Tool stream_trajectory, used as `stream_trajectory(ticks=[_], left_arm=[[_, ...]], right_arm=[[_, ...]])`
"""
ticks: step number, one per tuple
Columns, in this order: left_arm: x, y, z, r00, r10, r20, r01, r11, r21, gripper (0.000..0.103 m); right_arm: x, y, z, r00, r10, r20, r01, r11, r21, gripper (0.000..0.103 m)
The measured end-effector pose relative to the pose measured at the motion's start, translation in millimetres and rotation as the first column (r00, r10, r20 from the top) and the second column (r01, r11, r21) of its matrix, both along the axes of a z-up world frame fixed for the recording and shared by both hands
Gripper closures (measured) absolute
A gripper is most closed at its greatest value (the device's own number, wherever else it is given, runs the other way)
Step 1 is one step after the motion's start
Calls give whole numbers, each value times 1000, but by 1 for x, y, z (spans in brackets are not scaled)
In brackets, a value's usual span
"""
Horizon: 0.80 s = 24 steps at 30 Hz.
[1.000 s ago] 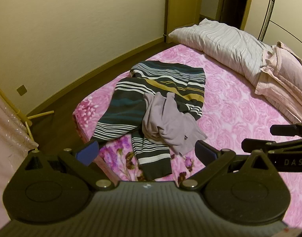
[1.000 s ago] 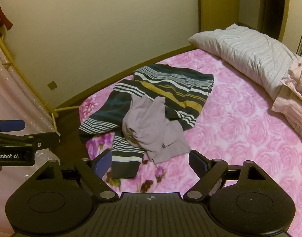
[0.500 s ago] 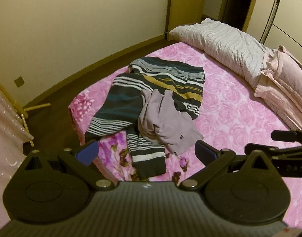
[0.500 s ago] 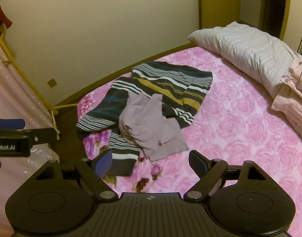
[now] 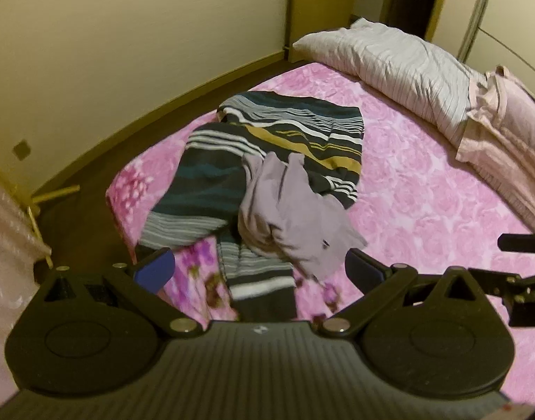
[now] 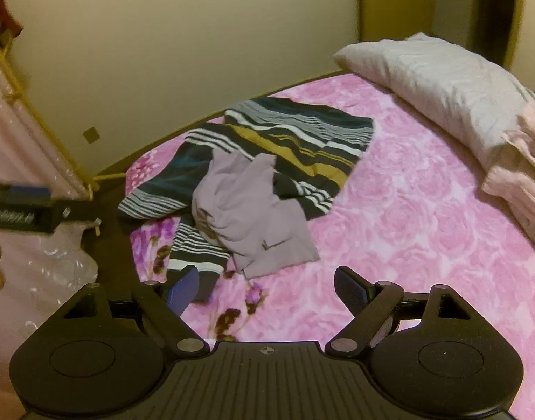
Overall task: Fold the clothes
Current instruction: 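Move both grippers toward the grey top on the striped garment, then grasp the grey top with both grippers and lift it off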
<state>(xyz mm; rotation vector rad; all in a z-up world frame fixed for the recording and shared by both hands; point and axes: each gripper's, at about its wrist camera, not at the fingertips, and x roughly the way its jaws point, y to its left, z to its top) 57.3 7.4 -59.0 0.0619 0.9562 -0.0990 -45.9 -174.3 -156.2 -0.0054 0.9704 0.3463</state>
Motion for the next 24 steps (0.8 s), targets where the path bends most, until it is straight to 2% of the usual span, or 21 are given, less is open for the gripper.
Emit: stream_trajectory(ticks=[5,6,8,10,15,20,22,23,24], left_arm=[[54,5,-45,986,-164,-15,165,982,91,1],[66,6,-56,981,-192,-23,193,977,95,2],[89,9,-78,971,-235,-43,237,969,71,11],[113,11,-103,959,-272,-76,275,960,42,12],[160,10,-150,924,-364,-119,364,931,-26,31],[191,7,-181,892,-426,-151,425,904,-41,62],[196,7,-189,874,-456,-167,455,889,-47,70],[197,7,-191,868,-466,-173,466,884,-43,81],[198,8,-193,861,-477,-174,477,878,-47,88]], right_arm=[[29,18,-38,999,39,15,-38,998,-46,21],[38,20,-49,999,37,7,-37,998,-48,21],[56,26,-74,1000,28,-13,-29,998,-57,22],[74,31,-97,999,38,-36,-40,997,-68,22],[117,47,-153,996,78,-51,-81,995,-57,23],[163,65,-205,990,131,-45,-131,991,-17,29],[177,71,-217,989,147,-34,-147,989,-1,32],[184,74,-223,988,151,-36,-151,989,5,39],[190,76,-229,987,153,-43,-153,988,13,56]])
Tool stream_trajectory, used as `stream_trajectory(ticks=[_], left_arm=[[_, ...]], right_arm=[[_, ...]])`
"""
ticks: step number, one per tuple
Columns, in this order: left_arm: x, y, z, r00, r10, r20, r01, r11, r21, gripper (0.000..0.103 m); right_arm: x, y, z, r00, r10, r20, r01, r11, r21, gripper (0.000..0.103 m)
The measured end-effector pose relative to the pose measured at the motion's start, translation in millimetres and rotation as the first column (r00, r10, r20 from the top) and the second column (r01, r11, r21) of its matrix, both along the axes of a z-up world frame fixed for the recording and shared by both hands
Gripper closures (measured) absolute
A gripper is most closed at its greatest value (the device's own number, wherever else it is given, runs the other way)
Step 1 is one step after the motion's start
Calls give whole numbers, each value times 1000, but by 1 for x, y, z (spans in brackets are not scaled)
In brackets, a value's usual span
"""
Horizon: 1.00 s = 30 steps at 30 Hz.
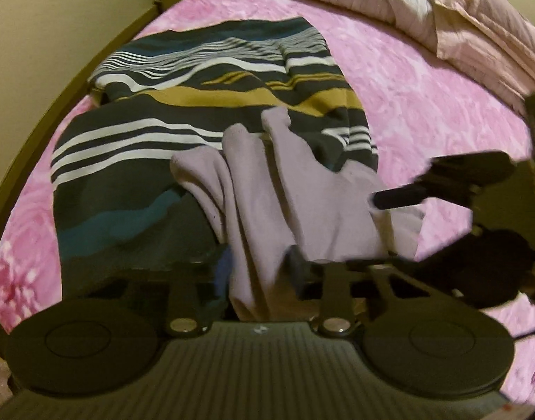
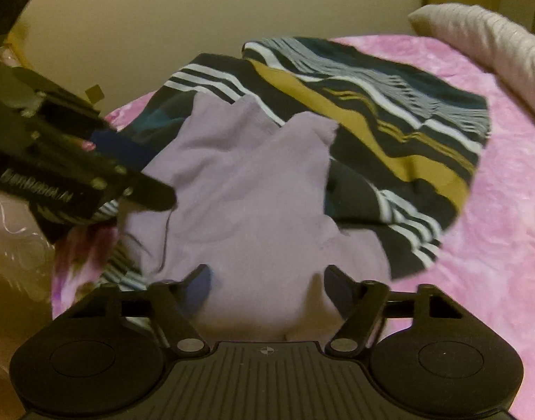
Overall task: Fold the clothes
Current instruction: 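Grasp the grey top with both grippers and lift it off, then lower the grey top onto the bare bedspread and open both grippers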
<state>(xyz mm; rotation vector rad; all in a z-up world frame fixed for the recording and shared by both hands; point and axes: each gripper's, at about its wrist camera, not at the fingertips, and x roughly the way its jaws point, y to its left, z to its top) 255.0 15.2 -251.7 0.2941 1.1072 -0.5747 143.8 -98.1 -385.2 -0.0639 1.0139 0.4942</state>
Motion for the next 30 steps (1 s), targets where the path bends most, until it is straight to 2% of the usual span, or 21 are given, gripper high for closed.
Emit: stream_trajectory(ticks=[1,2,3,7,9,13,16,19,24,27,28,29,30], left_arm=[[-1,1,1,1000,-7,-2,7,1000,-7,97],[-2,2,3,1000,-6,0,6,1000,-12,98],[-4,3,7,1000,-9,1,9,1000,-22,98],[-17,-3,31,999,-38,24,39,998,-48,99],[-29,-16,48,997,-72,34,75,995,-73,99],[-59,-69,83,980,-189,62,196,969,-148,99],[-88,-131,107,955,-281,97,296,927,-230,99],[-123,-198,136,914,-363,183,403,866,-297,99],[-213,-281,184,827,-433,359,545,776,-319,99],[-286,-300,179,802,-467,372,582,752,-310,97],[-308,-303,169,802,-483,351,585,751,-305,93],[-332,-304,157,808,-499,314,583,757,-296,83],[-354,-306,139,816,-520,251,575,772,-272,78]], right_arm=[[5,2,-4,1000,2,-14,-2,1000,3,64],[5,4,-4,1000,-2,-15,2,1000,0,79],[5,4,-1,1000,-8,-15,8,1000,6,98],[-9,-8,27,997,-69,-17,69,997,32,100],[-26,-28,50,990,-139,-6,139,989,56,100],[-73,-86,96,951,-308,21,306,949,78,100],[-123,-143,132,904,-422,74,419,907,48,100],[-179,-206,177,843,-508,174,515,857,9,100],[-280,-271,244,753,-514,412,582,812,-51,100],[-350,-288,250,725,-506,467,600,797,-66,100],[-370,-291,245,725,-511,461,603,795,-67,100],[-394,-292,234,732,-521,438,607,792,-72,100],[-417,-293,219,751,-533,390,603,794,-75,97]])
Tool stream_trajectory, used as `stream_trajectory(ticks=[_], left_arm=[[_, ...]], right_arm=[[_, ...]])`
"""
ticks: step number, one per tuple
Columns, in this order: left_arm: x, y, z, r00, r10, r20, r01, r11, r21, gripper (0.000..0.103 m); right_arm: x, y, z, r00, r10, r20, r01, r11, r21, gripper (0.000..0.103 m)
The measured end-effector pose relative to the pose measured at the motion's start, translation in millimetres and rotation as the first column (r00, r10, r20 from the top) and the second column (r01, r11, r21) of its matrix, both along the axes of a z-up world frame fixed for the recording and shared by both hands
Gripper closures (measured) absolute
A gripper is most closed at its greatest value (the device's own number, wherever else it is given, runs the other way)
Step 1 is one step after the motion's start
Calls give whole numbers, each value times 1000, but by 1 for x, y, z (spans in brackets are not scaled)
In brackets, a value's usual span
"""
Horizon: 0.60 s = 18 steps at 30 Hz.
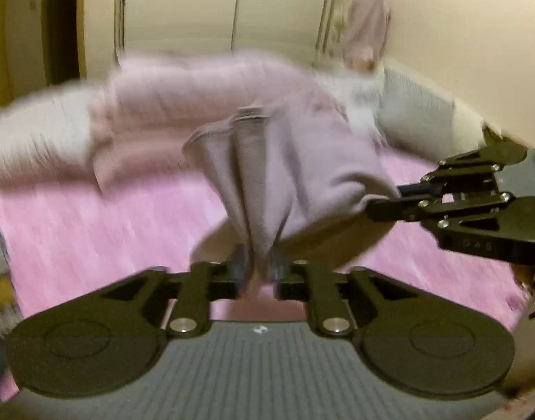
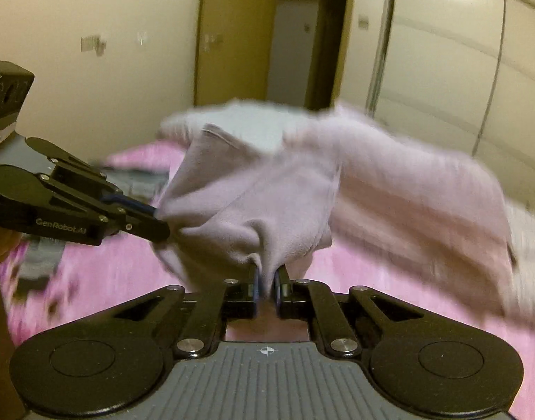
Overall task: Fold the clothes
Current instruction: 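Lower the grey top onto the bare bedspread and open both grippers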
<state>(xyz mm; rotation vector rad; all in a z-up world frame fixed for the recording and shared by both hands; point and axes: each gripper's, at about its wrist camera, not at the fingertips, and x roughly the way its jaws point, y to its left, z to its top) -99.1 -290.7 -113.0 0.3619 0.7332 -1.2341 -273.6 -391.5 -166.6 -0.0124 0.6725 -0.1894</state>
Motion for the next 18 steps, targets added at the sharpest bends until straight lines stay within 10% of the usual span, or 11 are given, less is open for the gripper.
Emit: stream_trajectory(ticks=[3,7,18], left_arm=[[-53,6,-52,993,5,-120,18,982,187,75],[-88,14,-89,987,-3,-163,56,945,324,73],[-72,-68,-136,991,-104,-86,125,947,297,49]], right_arm=[[-57,-3,-57,974,18,-226,8,993,114,69],[-114,-7,-106,928,-39,-371,115,976,184,61],[-136,-55,-152,911,-196,-362,272,947,172,51]])
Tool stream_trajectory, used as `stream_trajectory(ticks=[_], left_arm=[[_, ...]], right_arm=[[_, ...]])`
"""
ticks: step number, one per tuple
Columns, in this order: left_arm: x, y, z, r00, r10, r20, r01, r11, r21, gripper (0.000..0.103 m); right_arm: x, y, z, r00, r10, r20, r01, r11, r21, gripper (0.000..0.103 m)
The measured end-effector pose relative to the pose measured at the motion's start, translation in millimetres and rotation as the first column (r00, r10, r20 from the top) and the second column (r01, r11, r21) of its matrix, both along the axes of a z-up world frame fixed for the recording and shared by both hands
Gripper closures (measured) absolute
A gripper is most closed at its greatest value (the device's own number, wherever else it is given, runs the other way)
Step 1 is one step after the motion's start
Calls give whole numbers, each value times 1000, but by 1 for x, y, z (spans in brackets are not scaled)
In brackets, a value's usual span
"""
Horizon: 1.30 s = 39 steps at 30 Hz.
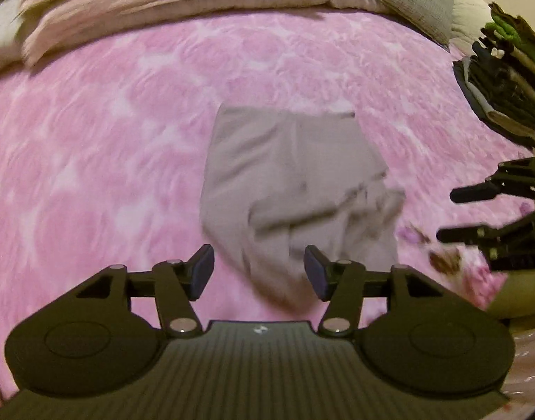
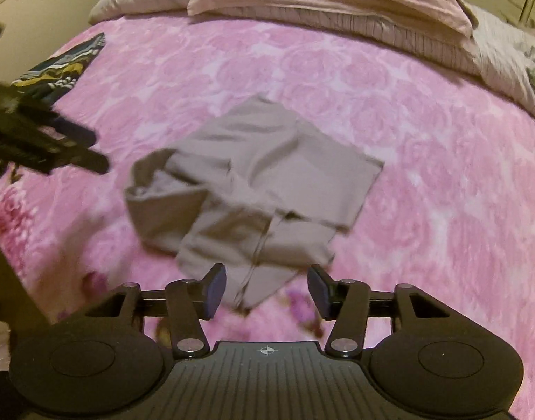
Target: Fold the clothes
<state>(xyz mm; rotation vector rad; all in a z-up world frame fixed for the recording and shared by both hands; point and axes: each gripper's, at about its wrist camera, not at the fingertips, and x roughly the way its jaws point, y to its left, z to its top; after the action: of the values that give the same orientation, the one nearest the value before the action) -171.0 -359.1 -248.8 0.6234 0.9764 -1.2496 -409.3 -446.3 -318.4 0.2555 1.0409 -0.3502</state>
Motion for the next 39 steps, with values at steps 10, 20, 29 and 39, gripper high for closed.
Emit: stream_trajectory(ticks=[10,20,29,39], left_arm=[[11,-89,-73,930,-363,-58,368,915,165,101],[65,11,4,997,-80,8,79,994,71,103],[99,97,-10,988,152,27,-154,969,191,103],[89,91,-22,992,123,5,-123,984,130,77]], right_arm=[[50,-8,-62,977,209,46,-209,978,-10,42],[18,61,-13,982,173,71,-185,956,230,103],[30,77,-11,980,183,72,-197,926,321,94],[40,18,-13,993,113,-37,-110,991,74,47]])
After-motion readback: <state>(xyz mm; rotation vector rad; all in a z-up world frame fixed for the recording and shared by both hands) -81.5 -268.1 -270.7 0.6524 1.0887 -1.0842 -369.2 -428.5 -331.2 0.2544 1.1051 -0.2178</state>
